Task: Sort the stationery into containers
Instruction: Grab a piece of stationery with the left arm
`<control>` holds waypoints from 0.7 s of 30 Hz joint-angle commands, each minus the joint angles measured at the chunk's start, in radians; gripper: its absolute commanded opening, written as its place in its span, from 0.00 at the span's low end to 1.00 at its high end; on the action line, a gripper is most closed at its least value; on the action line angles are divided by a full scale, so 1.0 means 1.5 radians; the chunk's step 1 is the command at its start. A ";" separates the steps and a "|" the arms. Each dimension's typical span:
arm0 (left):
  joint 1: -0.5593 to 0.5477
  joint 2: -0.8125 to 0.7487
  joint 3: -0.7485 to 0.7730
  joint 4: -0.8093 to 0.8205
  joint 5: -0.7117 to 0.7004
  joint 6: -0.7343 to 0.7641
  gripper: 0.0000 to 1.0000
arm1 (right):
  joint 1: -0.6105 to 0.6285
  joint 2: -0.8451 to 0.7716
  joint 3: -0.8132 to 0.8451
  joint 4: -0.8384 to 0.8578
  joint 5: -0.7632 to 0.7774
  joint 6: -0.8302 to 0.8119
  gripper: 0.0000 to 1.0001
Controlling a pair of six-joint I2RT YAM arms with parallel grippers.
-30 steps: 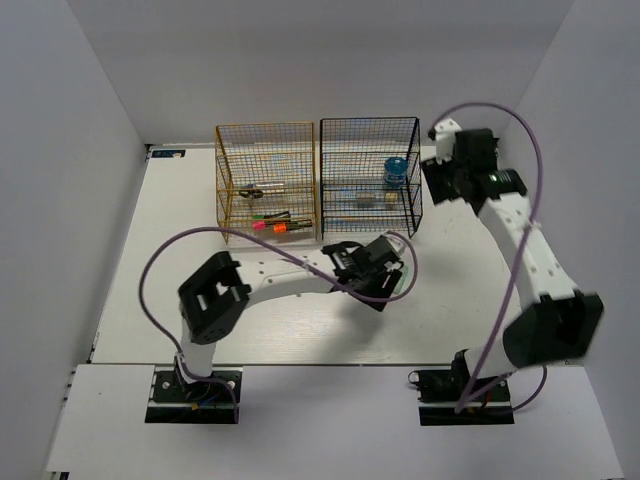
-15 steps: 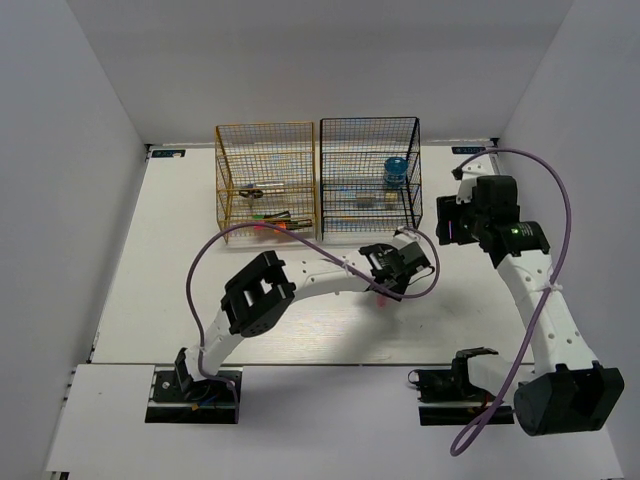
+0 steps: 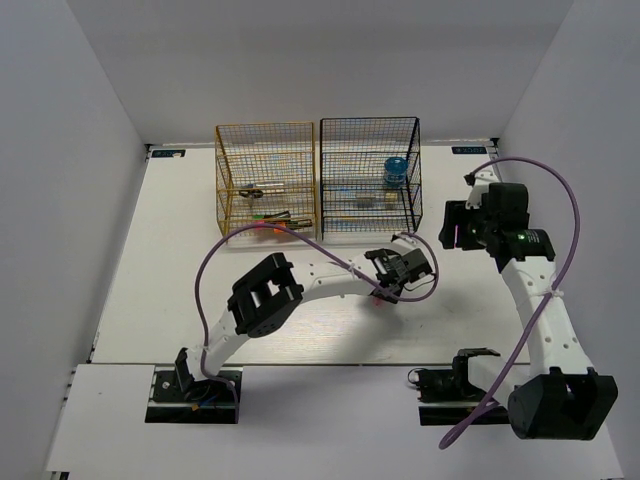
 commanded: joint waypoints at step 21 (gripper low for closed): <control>0.040 -0.211 -0.060 -0.006 0.187 0.189 0.00 | -0.079 -0.018 -0.054 -0.022 -0.301 -0.139 0.00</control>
